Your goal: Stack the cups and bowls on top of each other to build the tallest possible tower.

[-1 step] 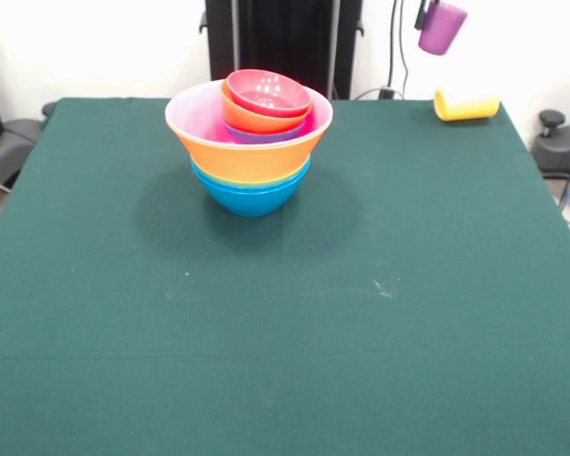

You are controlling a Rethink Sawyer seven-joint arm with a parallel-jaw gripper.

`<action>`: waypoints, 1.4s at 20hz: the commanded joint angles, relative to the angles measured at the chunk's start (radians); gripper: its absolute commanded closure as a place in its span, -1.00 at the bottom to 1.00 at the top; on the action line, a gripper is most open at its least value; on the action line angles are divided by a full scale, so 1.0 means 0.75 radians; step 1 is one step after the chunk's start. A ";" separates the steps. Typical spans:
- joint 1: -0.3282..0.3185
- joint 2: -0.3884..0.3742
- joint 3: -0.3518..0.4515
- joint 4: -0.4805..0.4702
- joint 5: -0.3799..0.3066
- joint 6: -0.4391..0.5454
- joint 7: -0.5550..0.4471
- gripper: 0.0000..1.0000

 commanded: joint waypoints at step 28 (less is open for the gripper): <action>0.088 0.141 0.161 -0.357 0.255 0.090 0.262 1.00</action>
